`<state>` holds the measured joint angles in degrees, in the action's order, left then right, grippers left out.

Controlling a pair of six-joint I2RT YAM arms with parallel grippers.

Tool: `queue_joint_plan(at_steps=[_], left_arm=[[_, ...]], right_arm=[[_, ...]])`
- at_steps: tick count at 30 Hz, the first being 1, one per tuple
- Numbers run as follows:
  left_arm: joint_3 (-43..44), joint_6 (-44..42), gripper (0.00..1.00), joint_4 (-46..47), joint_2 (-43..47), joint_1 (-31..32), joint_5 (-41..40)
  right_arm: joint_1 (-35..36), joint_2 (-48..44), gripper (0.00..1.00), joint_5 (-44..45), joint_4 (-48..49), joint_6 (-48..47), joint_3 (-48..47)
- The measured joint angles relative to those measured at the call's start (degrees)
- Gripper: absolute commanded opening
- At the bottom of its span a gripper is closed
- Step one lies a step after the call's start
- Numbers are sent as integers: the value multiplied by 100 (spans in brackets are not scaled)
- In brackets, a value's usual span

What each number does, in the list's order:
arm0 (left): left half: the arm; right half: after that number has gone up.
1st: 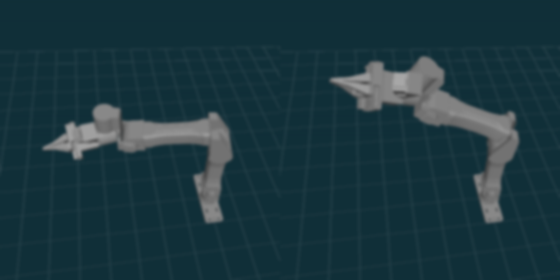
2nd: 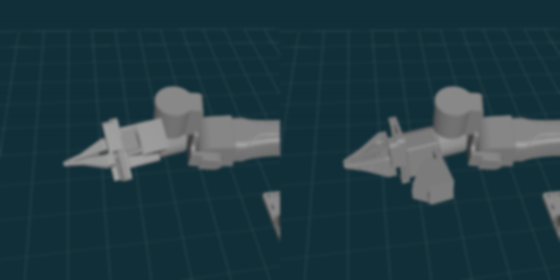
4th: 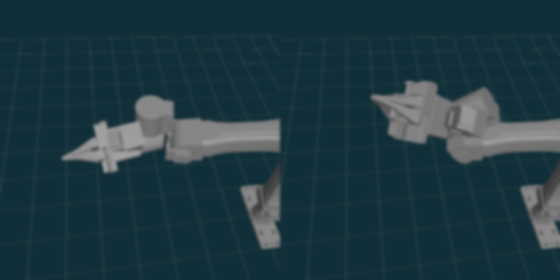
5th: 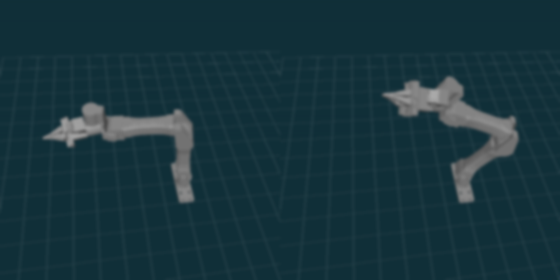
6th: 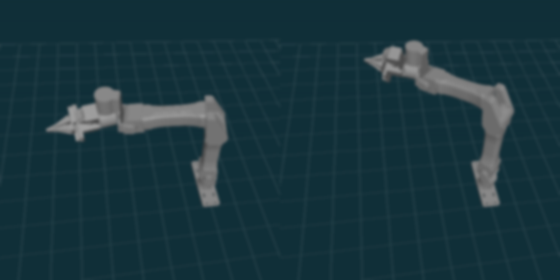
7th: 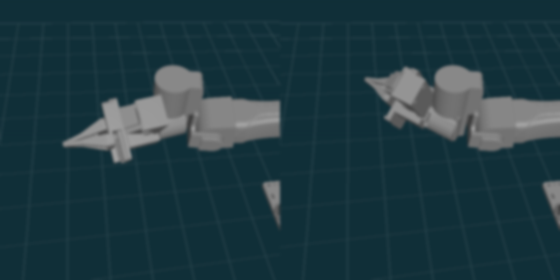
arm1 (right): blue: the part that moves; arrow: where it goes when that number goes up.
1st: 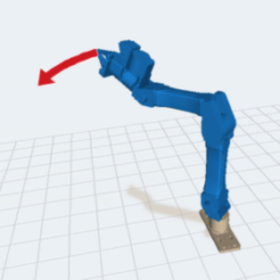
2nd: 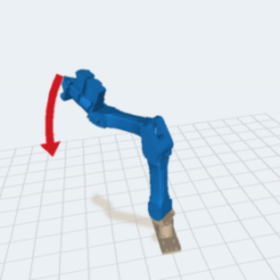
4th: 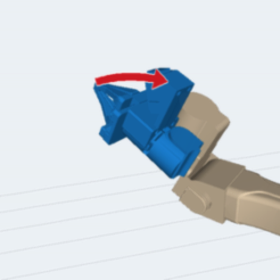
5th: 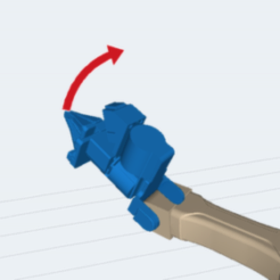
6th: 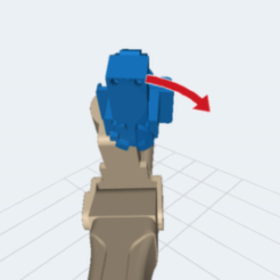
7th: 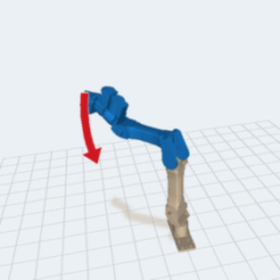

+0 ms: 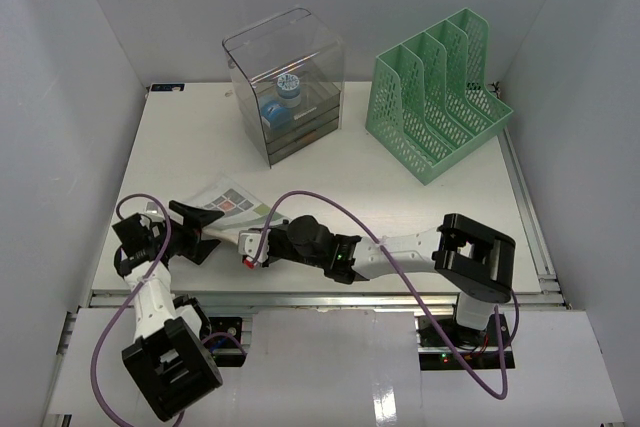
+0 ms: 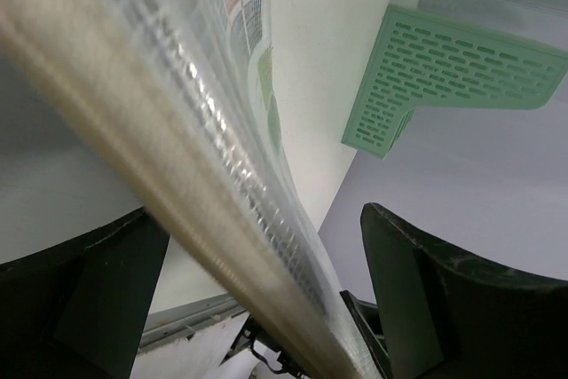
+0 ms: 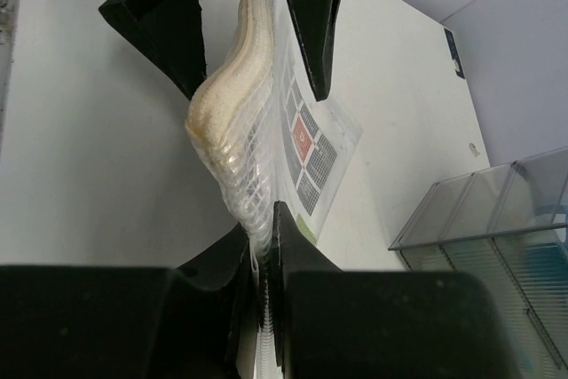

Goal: Organize the desk

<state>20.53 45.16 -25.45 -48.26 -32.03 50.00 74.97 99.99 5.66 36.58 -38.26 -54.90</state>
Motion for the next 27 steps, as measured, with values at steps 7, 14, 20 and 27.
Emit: queue_joint_plan(at_steps=[7,14,20,27], left_arm=[[2,49,69,66,-93,0,52],[-46,-13,3,83,-47,0,201],[-111,-11,0,160,-8,0,316],[-111,-176,0,194,75,45,487]], right_arm=[[16,-138,10,-165,-168,273,172],[41,-149,16,-228,-308,374,188],[52,-195,66,-310,-412,364,190],[-2,-805,90,-1323,-1440,-102,187]])
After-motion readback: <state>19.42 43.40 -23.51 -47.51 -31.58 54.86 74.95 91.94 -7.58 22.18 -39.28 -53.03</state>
